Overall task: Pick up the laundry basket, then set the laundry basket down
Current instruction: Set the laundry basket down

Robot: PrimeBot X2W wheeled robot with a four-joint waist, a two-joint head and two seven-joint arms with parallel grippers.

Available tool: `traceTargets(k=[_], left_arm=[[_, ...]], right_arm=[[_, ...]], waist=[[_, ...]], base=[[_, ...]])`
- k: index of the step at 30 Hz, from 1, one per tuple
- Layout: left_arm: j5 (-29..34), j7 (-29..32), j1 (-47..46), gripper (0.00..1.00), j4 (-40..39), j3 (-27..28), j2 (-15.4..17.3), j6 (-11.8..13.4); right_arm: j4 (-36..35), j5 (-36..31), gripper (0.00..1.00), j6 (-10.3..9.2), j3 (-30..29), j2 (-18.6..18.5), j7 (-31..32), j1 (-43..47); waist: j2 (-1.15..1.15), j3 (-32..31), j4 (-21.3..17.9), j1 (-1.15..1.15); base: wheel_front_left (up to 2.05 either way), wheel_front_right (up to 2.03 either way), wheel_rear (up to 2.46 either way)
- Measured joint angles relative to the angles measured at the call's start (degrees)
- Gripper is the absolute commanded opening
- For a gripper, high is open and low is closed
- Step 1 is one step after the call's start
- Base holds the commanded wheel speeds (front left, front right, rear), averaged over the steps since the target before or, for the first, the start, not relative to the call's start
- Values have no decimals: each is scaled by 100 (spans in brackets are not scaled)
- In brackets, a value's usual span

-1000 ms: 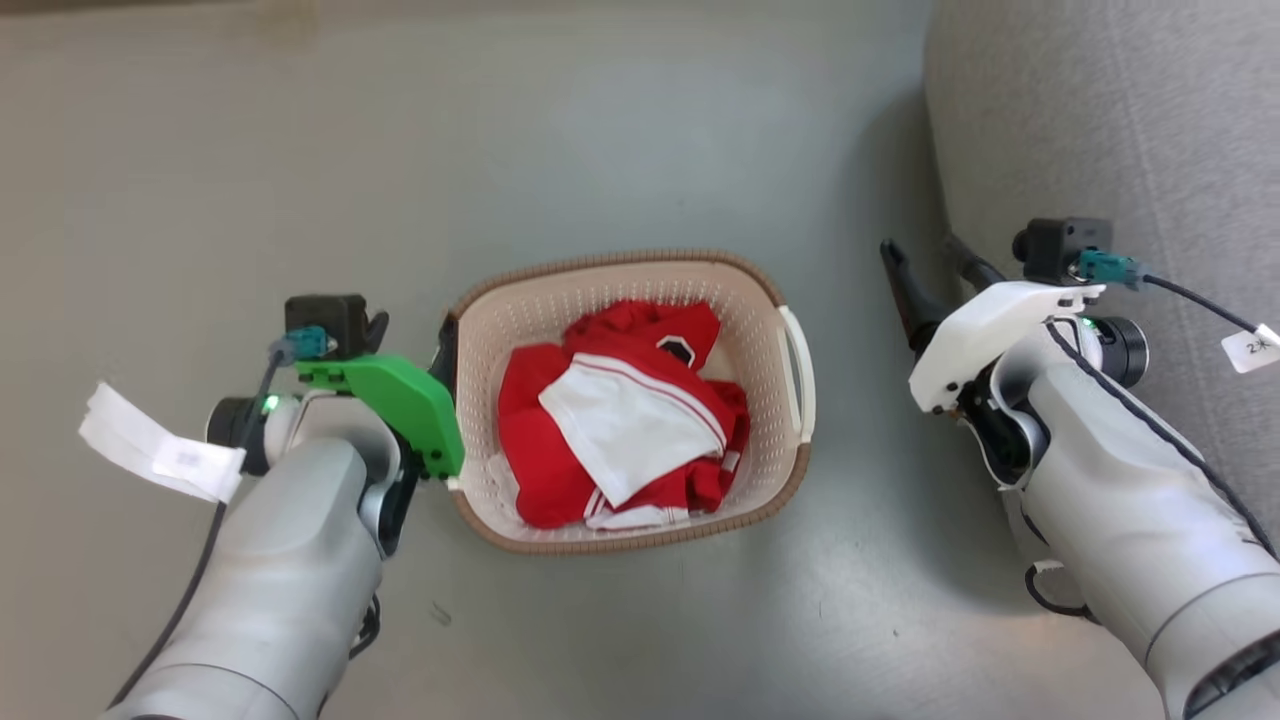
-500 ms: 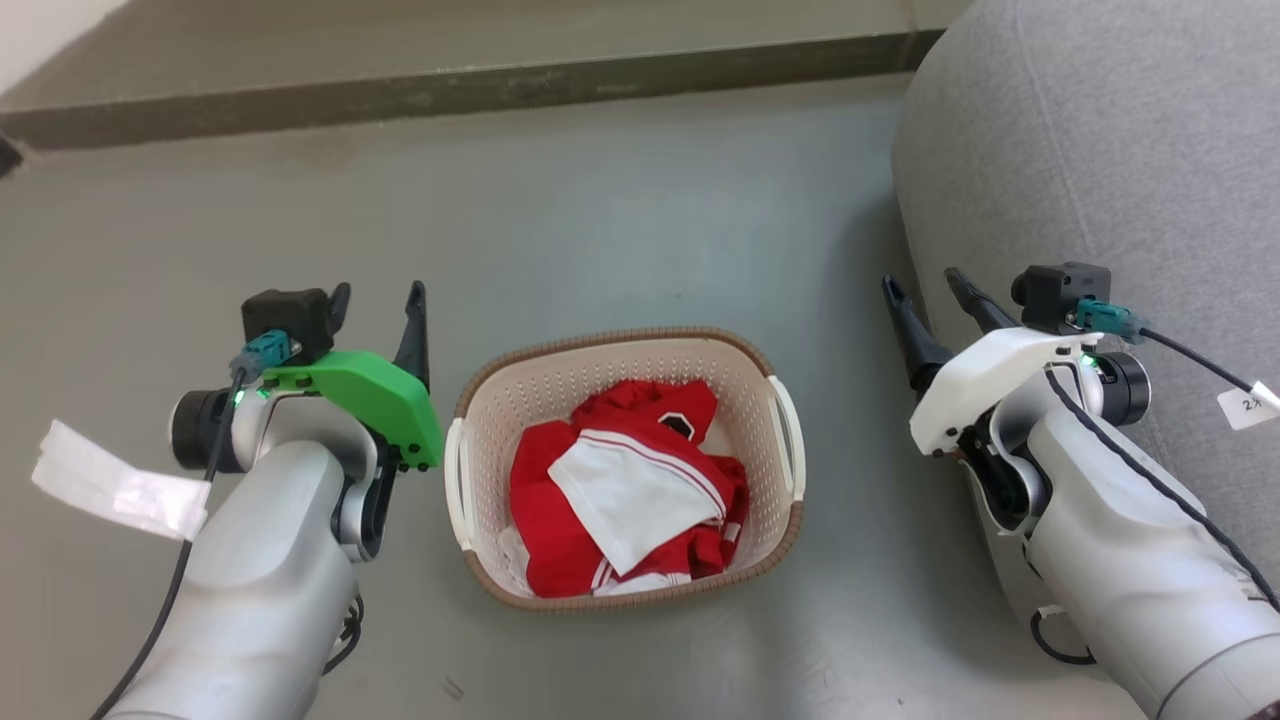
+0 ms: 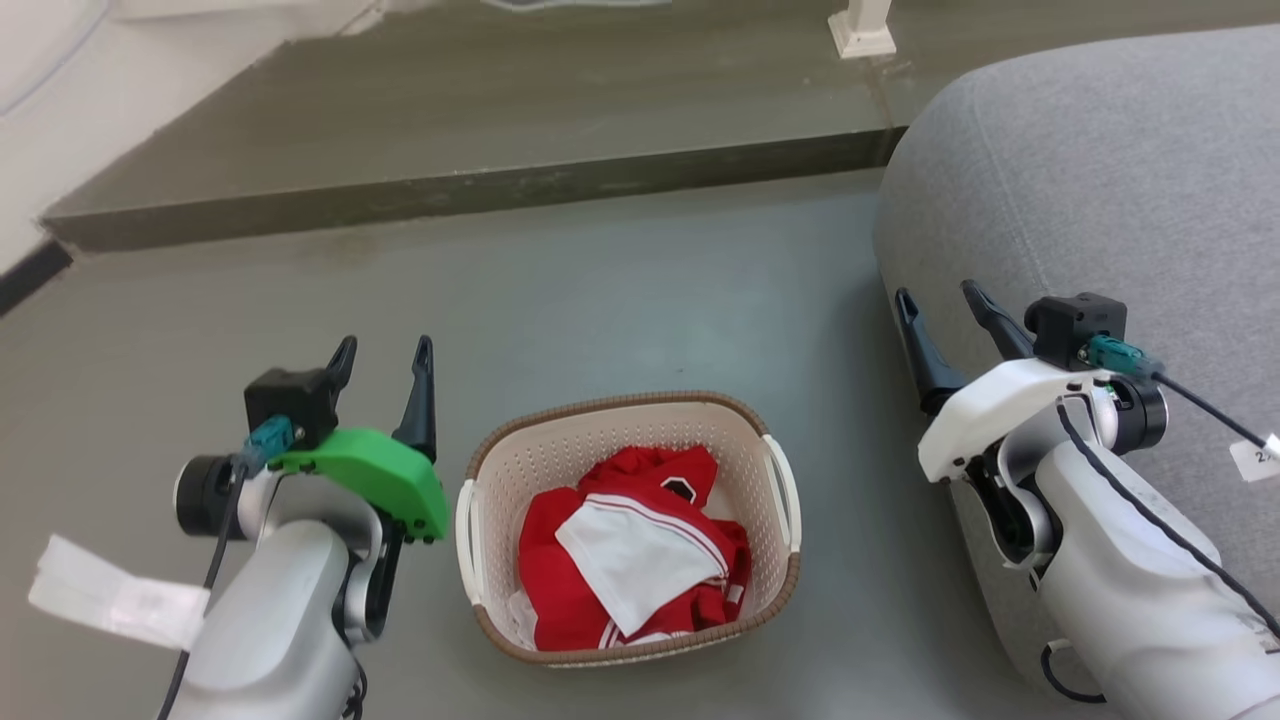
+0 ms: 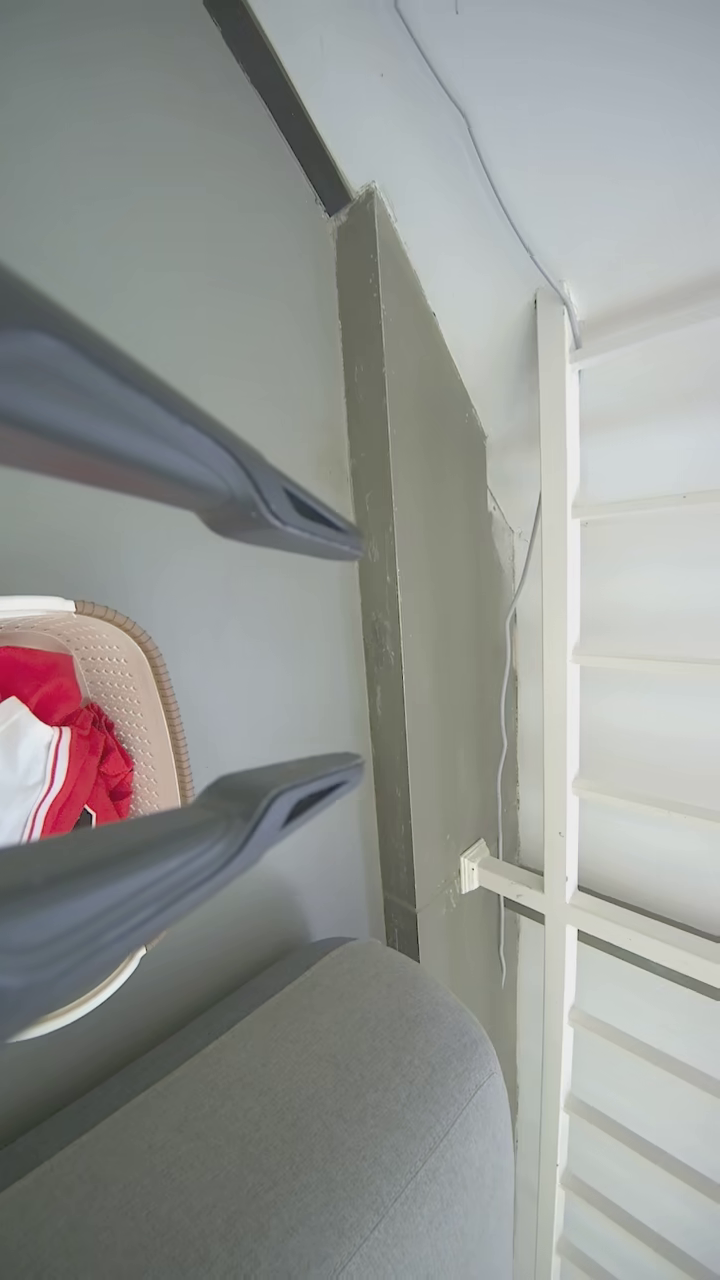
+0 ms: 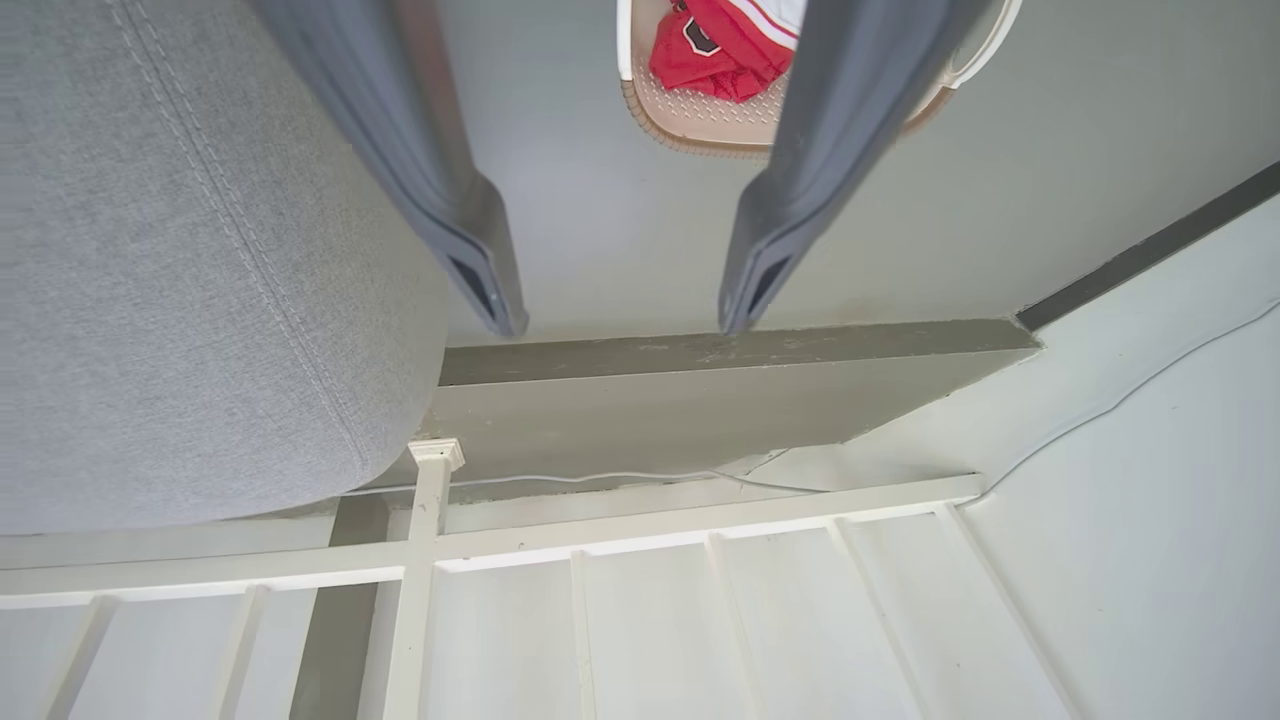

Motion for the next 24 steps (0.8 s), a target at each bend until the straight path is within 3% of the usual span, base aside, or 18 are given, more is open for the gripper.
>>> traceTargets(k=[15, 24], left_arm=[[250, 0, 1296, 100, -1123, 304, 219, 81], [517, 0, 2019, 100, -1461, 795, 249, 81]], right_arm=[[-1040, -361, 100, -268, -353, -187, -5, 821], [-1527, -517, 100, -327, -511, -214, -5, 1338]], waist=[[0, -493, -8, 0], [0, -650, 38, 0]], base=[[0, 0, 0], [0, 0, 0]])
